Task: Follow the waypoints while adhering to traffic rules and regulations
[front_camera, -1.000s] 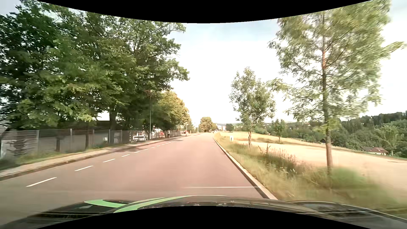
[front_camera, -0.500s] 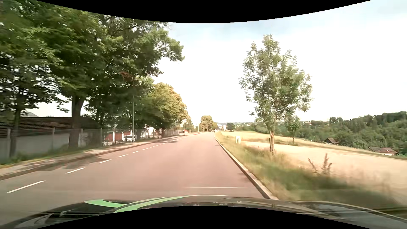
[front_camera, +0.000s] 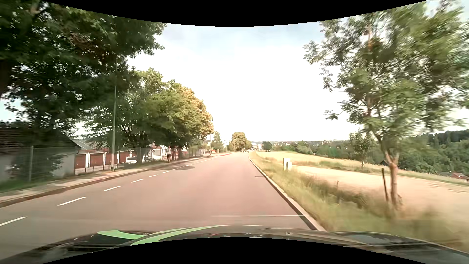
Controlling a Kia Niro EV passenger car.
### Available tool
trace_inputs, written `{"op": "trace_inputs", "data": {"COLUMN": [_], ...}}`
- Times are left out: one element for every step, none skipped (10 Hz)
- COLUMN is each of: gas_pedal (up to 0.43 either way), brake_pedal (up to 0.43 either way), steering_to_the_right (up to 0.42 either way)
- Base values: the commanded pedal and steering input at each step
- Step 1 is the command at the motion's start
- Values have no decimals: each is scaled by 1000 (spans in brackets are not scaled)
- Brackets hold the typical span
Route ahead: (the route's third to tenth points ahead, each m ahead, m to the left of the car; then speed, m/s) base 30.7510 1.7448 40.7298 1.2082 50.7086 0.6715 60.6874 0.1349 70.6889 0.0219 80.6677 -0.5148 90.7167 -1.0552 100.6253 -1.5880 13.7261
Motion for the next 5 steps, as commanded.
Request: {"op": "trace_inputs", "data": {"gas_pedal": [0,0,0,0,0], "brake_pedal": [0,0,0,0,0], "steering_to_the_right": [-2,-2,-2,-2,-1]}}
